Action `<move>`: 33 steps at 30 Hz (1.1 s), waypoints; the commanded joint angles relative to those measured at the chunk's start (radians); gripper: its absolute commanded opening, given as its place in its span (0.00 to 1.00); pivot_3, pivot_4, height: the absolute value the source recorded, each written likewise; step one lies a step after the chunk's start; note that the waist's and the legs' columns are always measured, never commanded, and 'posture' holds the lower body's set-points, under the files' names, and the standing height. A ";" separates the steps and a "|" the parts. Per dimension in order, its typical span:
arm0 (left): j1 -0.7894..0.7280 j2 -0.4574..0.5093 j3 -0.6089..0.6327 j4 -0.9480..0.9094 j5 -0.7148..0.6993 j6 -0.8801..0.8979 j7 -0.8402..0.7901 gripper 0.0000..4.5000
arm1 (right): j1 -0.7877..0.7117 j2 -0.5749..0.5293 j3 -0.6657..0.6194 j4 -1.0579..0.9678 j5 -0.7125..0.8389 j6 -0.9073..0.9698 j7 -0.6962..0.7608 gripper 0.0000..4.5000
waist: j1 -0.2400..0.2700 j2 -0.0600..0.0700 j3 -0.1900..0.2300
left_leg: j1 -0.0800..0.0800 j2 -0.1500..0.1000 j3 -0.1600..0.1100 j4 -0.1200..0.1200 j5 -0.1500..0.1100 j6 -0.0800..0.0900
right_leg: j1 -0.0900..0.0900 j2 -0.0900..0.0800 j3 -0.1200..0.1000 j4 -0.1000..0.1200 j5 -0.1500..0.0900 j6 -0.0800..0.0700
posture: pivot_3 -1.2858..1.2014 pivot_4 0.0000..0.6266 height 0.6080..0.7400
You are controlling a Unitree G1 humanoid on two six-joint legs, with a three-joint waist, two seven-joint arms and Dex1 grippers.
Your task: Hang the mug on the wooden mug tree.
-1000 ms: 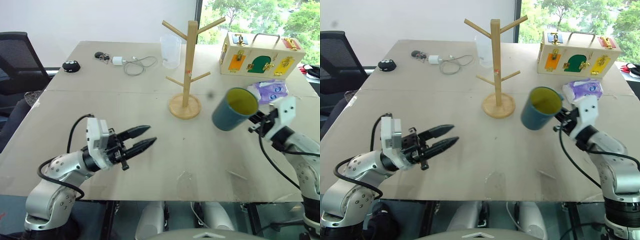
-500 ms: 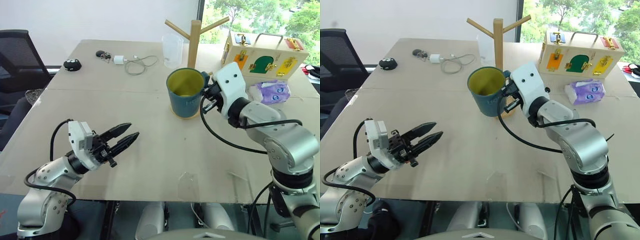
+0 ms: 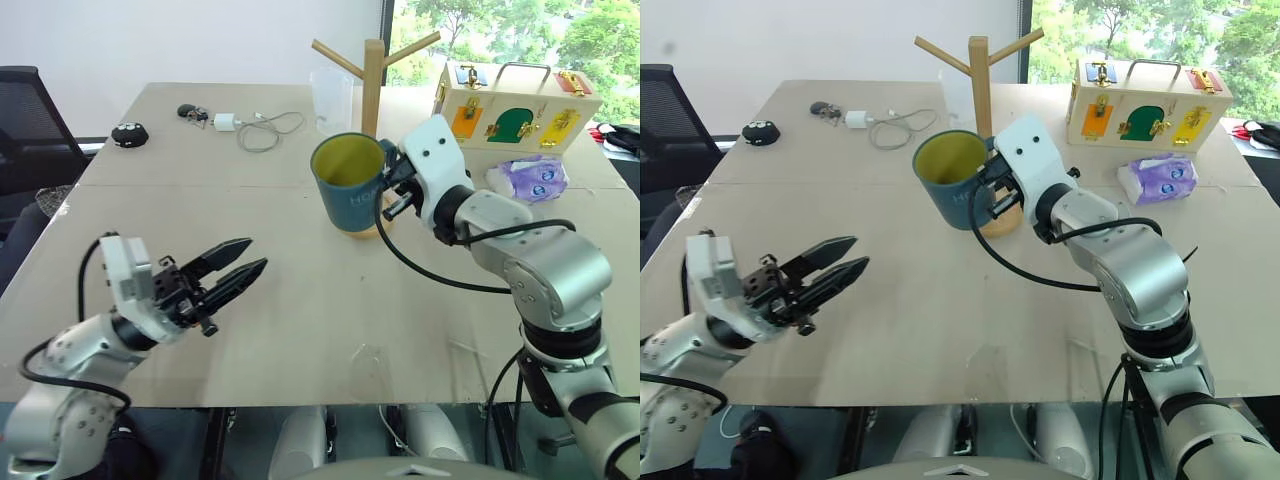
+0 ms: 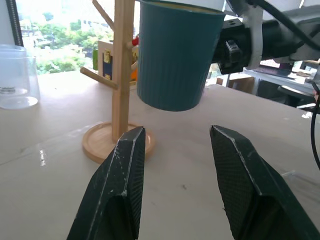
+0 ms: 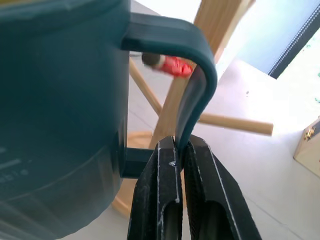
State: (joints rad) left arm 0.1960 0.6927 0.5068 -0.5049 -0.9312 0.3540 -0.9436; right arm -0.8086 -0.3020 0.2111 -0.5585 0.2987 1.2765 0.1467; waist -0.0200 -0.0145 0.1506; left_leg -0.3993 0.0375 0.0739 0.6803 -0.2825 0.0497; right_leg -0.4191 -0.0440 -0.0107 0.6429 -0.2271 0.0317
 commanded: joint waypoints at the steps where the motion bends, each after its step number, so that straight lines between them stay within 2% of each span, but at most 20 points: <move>1: -0.003 0.042 0.077 0.026 -0.044 0.014 -0.041 0.46 | -0.041 0.014 -0.005 -0.002 -0.011 -0.018 0.009 0.01 | 0.002 0.000 0.000 | 0.000 0.000 0.000 0.000 0.000 0.000 | 0.000 0.002 0.000 0.000 0.000 0.000 | 0.52 0.24 1.00; 6: 0.009 0.056 0.114 0.037 -0.052 0.035 -0.050 0.46 | -0.063 0.032 0.005 0.035 -0.016 -0.030 0.015 0.01 | 0.001 -0.001 0.000 | 0.000 -0.001 0.002 0.000 0.001 -0.002 | 0.000 0.002 0.001 -0.001 0.000 0.000 | 0.52 0.24 1.00; 7: 0.013 0.057 0.118 0.033 -0.059 0.042 -0.054 0.58 | -0.065 0.034 0.006 0.040 -0.018 -0.032 0.017 0.00 | 0.001 -0.001 0.000 | 0.000 -0.001 0.002 0.000 0.001 -0.002 | 0.000 0.002 0.001 -0.001 0.000 0.000 | 0.52 0.24 1.00; 8: 0.017 0.057 0.122 0.030 -0.062 0.045 -0.056 0.64 | -0.069 0.037 0.007 0.047 -0.020 -0.034 0.017 0.00 | 0.001 -0.001 0.000 | 0.000 -0.001 0.002 -0.001 0.001 -0.002 | -0.001 0.002 0.001 -0.001 0.000 0.000 | 0.52 0.24 1.00; 12: 0.030 0.052 0.127 0.018 -0.069 0.058 -0.050 0.99 | -0.083 0.052 0.008 0.077 -0.030 -0.042 0.018 0.00 | 0.000 -0.001 0.000 | 0.000 -0.001 0.002 -0.003 0.001 -0.002 | -0.002 0.001 0.001 -0.001 0.000 0.000 | 0.52 0.24 1.00; 29: 0.079 0.017 0.125 0.004 -0.063 0.039 -0.058 0.99 | -0.042 0.132 0.053 0.232 -0.126 -0.138 0.007 0.00 | -0.019 -0.001 0.000 | 0.000 -0.001 0.003 -0.007 0.002 -0.003 | -0.004 -0.002 0.002 -0.001 0.000 0.000 | 0.52 0.24 1.00; 31: 0.079 0.016 0.123 0.004 -0.066 0.041 -0.058 1.00 | -0.035 0.129 0.049 0.223 -0.127 -0.136 0.010 0.13 | -0.020 -0.001 0.000 | 0.000 -0.001 0.003 -0.007 0.002 -0.004 | -0.004 -0.002 0.002 -0.001 0.000 0.000 | 0.52 0.24 1.00; 32: 0.079 0.016 0.122 0.006 -0.066 0.041 -0.060 1.00 | -0.034 0.128 0.049 0.219 -0.128 -0.134 0.010 0.15 | -0.019 -0.002 0.000 | 0.000 -0.001 0.003 -0.007 0.002 -0.004 | -0.004 -0.002 0.002 -0.001 0.000 0.000 | 0.52 0.24 1.00; 33: 0.080 0.015 0.121 0.008 -0.064 0.040 -0.061 1.00 | -0.034 0.129 0.049 0.216 -0.130 -0.132 0.009 0.23 | -0.020 -0.002 0.000 | 0.000 -0.001 0.003 -0.007 0.002 -0.004 | -0.004 -0.002 0.002 -0.001 0.000 0.000 | 0.52 0.24 1.00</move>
State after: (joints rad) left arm 0.2766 0.7090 0.6017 -0.4686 -0.9840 0.4079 -0.9989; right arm -0.8437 -0.1718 0.2663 -0.3270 0.1784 1.1434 0.1499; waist -0.0397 -0.0161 0.1503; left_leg -0.3995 0.0368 0.0767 0.6731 -0.2803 0.0459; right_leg -0.4229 -0.0463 -0.0088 0.6421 -0.2271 0.0316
